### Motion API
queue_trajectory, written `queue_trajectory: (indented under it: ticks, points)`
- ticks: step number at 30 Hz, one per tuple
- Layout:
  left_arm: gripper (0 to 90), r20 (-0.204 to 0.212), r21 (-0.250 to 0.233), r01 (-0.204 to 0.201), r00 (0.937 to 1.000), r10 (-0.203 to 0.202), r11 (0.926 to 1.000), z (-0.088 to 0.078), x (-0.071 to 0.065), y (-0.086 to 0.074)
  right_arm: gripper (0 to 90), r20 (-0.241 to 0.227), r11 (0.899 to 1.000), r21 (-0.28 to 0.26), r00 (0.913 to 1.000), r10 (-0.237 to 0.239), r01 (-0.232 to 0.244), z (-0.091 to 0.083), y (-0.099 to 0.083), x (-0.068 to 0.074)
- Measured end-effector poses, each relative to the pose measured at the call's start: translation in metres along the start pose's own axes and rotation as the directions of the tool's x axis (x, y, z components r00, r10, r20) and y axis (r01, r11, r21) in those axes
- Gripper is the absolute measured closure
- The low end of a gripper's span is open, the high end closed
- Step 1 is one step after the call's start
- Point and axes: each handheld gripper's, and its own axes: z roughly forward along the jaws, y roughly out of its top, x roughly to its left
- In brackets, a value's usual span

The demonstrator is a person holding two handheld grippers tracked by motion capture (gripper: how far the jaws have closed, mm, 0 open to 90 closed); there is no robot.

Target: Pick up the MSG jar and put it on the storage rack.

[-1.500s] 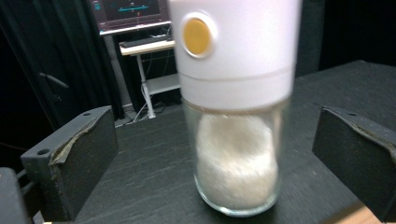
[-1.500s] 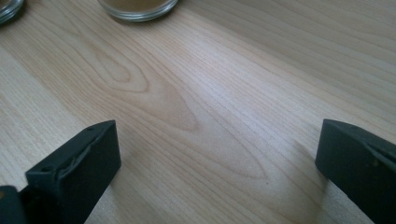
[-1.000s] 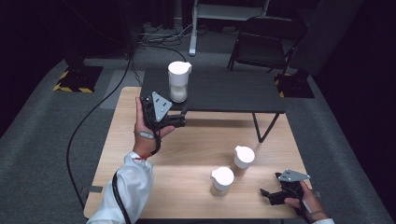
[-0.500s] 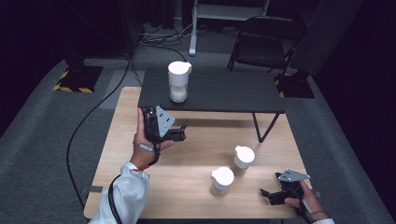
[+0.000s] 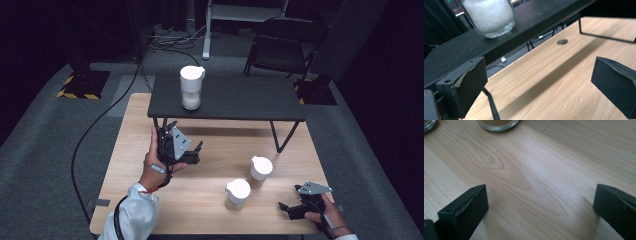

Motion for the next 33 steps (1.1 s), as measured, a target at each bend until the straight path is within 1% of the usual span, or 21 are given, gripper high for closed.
queue_trajectory:
  ticks: [3,9,12,14,16,21,24,27,30,33]
  points:
    - [0.2,0.014,0.029,-0.020,0.9997,0.020,0.9994,0.001,-0.002,-0.002,0.0,0.000,1.000,0.000,1.0000,0.000,0.000,0.000,0.000,0.000]
    - [0.2,0.037,0.064,-0.030,0.9989,0.028,0.9975,0.002,-0.005,-0.010,0.0,0.000,1.000,0.000,1.0000,0.000,0.000,0.000,0.000,0.000]
    - [0.2,0.051,0.084,-0.049,0.9977,0.044,0.9952,0.002,-0.007,-0.012,0.0,0.000,1.000,0.000,1.0000,0.000,0.000,0.000,0.000,0.000]
    - [0.2,0.067,0.100,-0.050,0.9968,0.044,0.9938,0.002,-0.007,-0.016,0.0,0.000,1.000,0.000,1.0000,0.000,0.000,0.000,0.000,0.000]
    - [0.2,0.072,0.114,-0.054,0.9963,0.046,0.9920,0.003,-0.009,-0.019,0.0,0.000,1.000,0.000,1.0000,0.000,0.000,0.000,0.000,0.000]
    - [0.3,0.092,0.145,-0.043,0.9953,0.030,0.9885,0.005,-0.010,-0.028,0.0,0.001,1.000,0.000,1.0000,0.001,-0.001,0.000,0.000,0.000]
    - [0.3,0.093,0.167,-0.043,0.9953,0.028,0.9849,0.006,-0.013,-0.033,0.0,0.001,1.000,0.000,1.0000,0.001,-0.001,0.000,0.000,0.000]
    - [0.3,0.102,0.193,-0.041,0.9945,0.022,0.9804,0.008,-0.014,-0.037,0.0,0.001,1.000,0.000,1.0000,0.001,-0.001,0.000,0.000,0.000]
    - [0.3,0.114,0.225,-0.053,0.9931,0.028,0.9729,0.010,-0.016,-0.042,0.0,0.001,1.000,0.000,1.0000,0.001,-0.001,0.000,0.000,0.000]
    - [0.3,0.125,0.254,-0.052,0.9919,0.020,0.9657,0.011,-0.017,-0.046,0.0,0.002,1.000,0.000,1.0000,0.001,-0.001,0.000,0.000,0.000]
